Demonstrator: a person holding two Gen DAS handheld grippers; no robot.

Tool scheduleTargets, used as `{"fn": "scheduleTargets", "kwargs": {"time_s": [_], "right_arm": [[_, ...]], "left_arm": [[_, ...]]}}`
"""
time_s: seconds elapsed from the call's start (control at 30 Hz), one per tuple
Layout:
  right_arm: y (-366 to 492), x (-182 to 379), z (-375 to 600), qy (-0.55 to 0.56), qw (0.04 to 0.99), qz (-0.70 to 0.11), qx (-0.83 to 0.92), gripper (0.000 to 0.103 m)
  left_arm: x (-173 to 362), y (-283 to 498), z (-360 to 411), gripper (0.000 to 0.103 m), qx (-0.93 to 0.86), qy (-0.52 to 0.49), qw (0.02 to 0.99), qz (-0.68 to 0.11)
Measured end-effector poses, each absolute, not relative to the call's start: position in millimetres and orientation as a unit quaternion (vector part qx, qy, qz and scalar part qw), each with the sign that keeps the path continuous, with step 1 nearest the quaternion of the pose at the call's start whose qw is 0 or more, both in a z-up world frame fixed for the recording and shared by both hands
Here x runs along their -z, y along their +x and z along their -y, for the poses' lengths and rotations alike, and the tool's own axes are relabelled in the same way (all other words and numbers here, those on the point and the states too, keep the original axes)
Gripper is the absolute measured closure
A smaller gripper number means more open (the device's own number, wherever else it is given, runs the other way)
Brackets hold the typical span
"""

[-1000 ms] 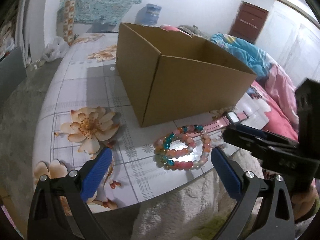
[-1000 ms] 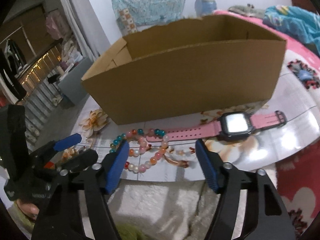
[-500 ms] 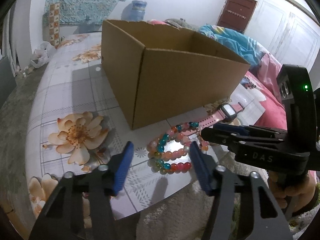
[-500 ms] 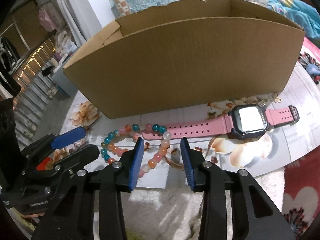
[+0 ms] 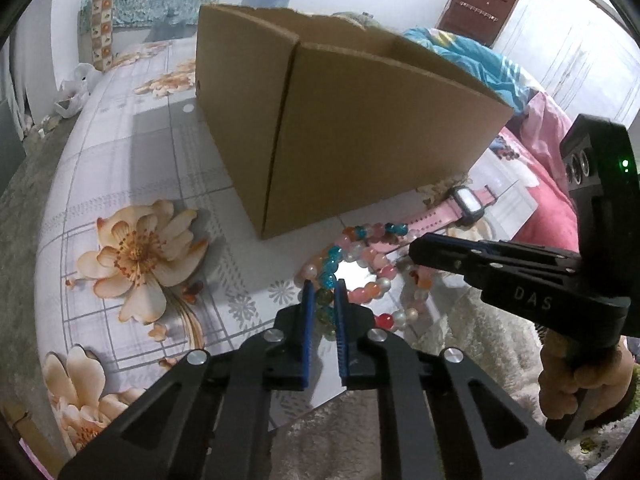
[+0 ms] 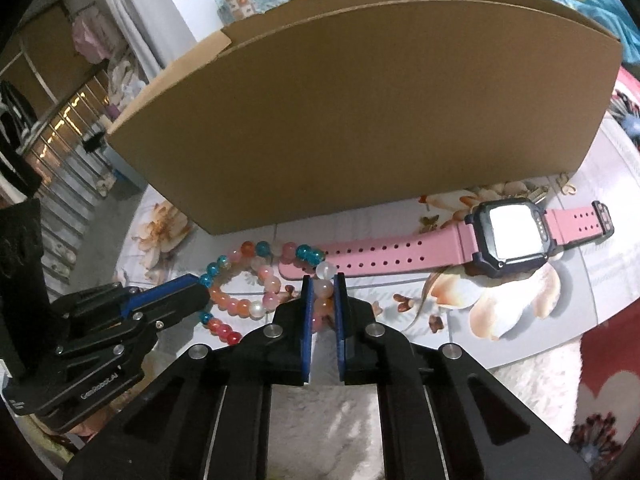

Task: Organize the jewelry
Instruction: 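Lift the bracelet with the left gripper and drop it into the box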

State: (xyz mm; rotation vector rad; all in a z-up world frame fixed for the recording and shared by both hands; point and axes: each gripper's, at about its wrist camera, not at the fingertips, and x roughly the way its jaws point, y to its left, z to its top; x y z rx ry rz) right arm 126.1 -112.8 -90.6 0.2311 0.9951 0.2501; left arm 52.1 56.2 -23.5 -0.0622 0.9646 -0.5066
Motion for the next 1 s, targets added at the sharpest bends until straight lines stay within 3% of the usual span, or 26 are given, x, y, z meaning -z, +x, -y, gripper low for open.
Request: {"fn": "scheduleTargets", "kwargs": {"time_s": [0.33,0.6,0.73,1.0], "right_arm": [[110,48,126,0.115,0.879,-0.441,-0.138,0.096],[104,-29,135,0.116,0.902,-0.379,-0.171,0.096],[144,-64,130,0.088,0.910,-0.350,-0.205,0.096],[294,-18,119,0.117,0.825,-0.490,-0.255,0.096]], "left_arm": [[-10,52,-62,0.094,0.274,-0.076,0.849,-0.445],[-83,57,-59,0.094,0.325,-0.083,0.856,-0.393],[-122,85,-56,0.094,0.326,-0.080,0.872,-0.358],[-103,195,-39,0.094,0.244,-0.028,0.876,-0.415]]}}
